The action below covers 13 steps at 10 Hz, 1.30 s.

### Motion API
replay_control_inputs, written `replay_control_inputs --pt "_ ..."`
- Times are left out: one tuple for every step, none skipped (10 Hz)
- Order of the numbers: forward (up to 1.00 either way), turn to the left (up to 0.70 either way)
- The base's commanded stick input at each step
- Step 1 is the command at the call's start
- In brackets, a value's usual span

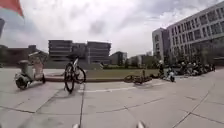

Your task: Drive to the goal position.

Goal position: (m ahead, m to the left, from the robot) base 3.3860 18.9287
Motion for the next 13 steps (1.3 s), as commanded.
replay_control_inputs --pt "0.0 0.69" --pt "0.0 0.69" --pt "0.0 0.69" --pt "0.0 0.69" --pt "0.3 0.45" --pt "0.7 0.14" --pt "0.7 0.14" --pt "0.7 0.14" --pt "0.7 0.14" --pt "0.7 0.14" --pt "0.7 0.14" --pt "0.7 0.14" --pt "0.7 0.14"
